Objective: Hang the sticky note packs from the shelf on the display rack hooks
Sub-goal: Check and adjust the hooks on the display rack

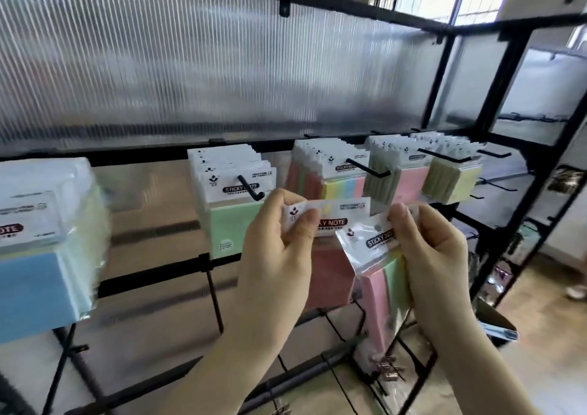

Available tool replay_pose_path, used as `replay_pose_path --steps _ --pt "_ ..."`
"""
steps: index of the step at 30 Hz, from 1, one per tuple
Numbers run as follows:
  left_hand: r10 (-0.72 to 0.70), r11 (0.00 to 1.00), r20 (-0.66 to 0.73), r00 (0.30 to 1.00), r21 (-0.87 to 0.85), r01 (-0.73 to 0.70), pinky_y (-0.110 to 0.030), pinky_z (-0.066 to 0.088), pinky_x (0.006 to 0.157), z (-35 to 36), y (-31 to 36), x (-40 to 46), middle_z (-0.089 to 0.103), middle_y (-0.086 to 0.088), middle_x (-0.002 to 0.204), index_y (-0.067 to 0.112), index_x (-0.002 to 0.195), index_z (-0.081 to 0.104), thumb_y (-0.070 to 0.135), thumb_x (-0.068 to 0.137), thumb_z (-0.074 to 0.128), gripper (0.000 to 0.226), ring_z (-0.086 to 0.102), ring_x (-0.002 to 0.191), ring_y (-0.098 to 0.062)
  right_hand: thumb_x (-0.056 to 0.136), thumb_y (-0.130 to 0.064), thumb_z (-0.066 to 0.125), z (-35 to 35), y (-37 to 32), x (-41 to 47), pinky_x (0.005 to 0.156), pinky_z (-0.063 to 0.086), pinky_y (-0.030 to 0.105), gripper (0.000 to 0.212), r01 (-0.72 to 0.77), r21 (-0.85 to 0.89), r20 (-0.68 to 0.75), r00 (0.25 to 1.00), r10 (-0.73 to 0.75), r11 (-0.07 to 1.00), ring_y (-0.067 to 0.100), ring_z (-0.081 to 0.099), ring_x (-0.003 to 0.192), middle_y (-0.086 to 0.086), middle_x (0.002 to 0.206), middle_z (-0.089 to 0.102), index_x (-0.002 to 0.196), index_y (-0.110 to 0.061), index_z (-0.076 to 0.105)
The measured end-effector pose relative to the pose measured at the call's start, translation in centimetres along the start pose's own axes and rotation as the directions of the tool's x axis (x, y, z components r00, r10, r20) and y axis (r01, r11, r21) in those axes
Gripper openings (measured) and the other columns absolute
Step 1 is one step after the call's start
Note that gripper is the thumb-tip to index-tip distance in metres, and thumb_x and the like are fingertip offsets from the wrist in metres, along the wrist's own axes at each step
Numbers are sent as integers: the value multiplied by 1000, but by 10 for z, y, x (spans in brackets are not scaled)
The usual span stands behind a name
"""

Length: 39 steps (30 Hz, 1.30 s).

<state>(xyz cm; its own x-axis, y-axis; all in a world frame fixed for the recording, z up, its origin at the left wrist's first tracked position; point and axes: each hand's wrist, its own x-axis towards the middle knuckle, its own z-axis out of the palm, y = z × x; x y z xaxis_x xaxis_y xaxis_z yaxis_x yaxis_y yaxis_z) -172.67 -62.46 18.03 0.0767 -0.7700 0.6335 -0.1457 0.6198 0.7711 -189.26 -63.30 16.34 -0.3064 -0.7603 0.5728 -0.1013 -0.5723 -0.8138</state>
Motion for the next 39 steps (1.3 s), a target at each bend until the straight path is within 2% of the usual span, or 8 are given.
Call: replay_pose_path --steps 4,7,11,17,22,25,31,39 --pt "-16 1000 -68 998 3 16 -15 30 42 -3 -7 1 45 7 53 25 83 54 32 89 52 10 40 45 -1 88 -35 58 -4 7 13 48 36 13 27 42 -2 -118 992 -42 999 3 40 52 -9 56 48 63 -27 62" --pt "-50 999 -71 996 -9 49 -9 39 46 1 -9 5 61 11 58 23 74 59 36 83 59 16 56 50 0 89 -35 59 -7 14 23 50 37 16 27 85 -40 -154 984 -90 996 5 42 54 -4 58 48 66 -22 60" --pt "-78 997 -73 994 -32 75 -11 38 37 16 -7 11 57 9 47 19 68 62 47 69 64 28 54 38 -1 91 -31 62 -8 21 45 51 35 17 32 152 -52 -118 980 -157 987 5 37 55 -13 56 43 60 -30 53" --pt "-147 987 25 989 -64 148 -10 42 41 64 -7 29 67 11 59 18 89 64 45 69 64 33 63 49 0 86 -32 68 -14 39 80 54 42 35 35 107 19 -33 994 -106 994 18 46 59 9 62 52 70 -5 50" --pt "-179 983 -38 983 -50 177 -15 47 45 102 -20 38 71 9 66 13 92 65 38 79 63 29 69 58 -7 88 -25 67 -21 53 101 50 40 29 32 79 86 94 992 -87 993 7 44 54 -10 57 52 66 -11 48" --pt "-122 992 -152 981 24 127 -17 46 42 112 -23 38 67 7 58 21 77 65 35 82 64 15 67 54 -6 89 -23 65 -24 57 108 47 36 15 28 113 108 186 974 -132 988 -2 43 49 -15 56 53 67 -14 50" --pt "9 983 -279 960 178 43 -7 32 40 126 -22 36 46 16 41 33 56 55 27 89 63 34 49 39 2 92 -21 63 -27 60 117 49 33 9 33 147 145 299 936 -185 978 -2 42 50 -19 54 50 66 -26 44" --pt "72 941 -334 940 335 47 -18 23 43 124 -24 38 38 8 43 10 60 48 33 89 62 40 33 42 -2 92 -30 61 -26 58 121 47 29 14 35 156 178 367 906 -213 971 0 33 51 -13 55 42 65 -22 40"
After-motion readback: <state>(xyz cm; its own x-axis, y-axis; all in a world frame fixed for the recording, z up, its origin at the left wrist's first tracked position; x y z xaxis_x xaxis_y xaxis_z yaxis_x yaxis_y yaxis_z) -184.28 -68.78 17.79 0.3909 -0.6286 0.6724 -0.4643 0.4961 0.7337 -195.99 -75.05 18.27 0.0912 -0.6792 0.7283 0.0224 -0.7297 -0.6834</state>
